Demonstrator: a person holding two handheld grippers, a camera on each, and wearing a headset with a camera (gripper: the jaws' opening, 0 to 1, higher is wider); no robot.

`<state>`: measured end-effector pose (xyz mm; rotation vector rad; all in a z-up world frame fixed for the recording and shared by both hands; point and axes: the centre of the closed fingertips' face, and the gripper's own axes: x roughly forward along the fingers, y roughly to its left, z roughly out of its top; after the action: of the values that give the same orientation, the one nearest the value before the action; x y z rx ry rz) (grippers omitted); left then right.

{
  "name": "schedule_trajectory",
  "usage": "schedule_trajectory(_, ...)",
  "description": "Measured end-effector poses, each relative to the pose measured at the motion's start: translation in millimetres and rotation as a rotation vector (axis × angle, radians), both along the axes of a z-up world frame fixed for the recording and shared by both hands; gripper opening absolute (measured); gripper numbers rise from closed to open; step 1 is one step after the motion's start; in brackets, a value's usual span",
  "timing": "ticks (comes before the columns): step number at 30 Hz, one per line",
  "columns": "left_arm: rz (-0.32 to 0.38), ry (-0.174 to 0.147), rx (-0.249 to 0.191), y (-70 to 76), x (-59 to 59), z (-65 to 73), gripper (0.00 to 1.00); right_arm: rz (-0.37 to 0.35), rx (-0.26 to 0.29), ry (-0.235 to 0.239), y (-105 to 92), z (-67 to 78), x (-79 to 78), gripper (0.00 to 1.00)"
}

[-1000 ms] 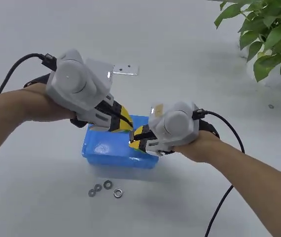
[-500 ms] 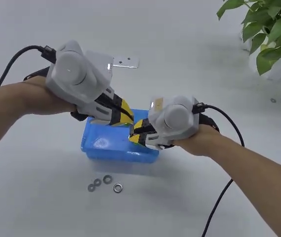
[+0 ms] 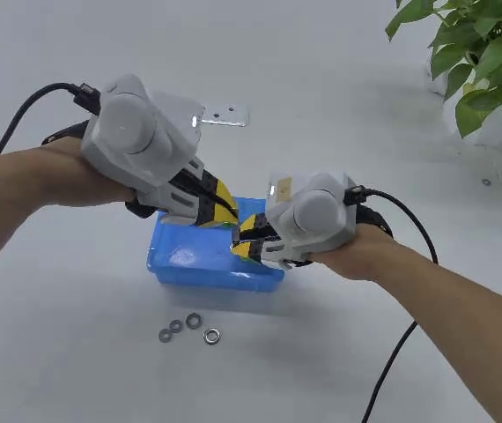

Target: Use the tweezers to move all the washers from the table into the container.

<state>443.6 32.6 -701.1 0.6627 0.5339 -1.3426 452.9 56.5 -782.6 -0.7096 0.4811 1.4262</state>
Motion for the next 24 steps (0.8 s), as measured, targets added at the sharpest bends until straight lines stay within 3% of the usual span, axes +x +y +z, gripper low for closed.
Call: schedule_trajectory(24,-0.002,-0.047,0.003,1.4,-30.5,40.7,0.06,0.01,0.016,-0.062,1.1,40.7,-25.2,0.11)
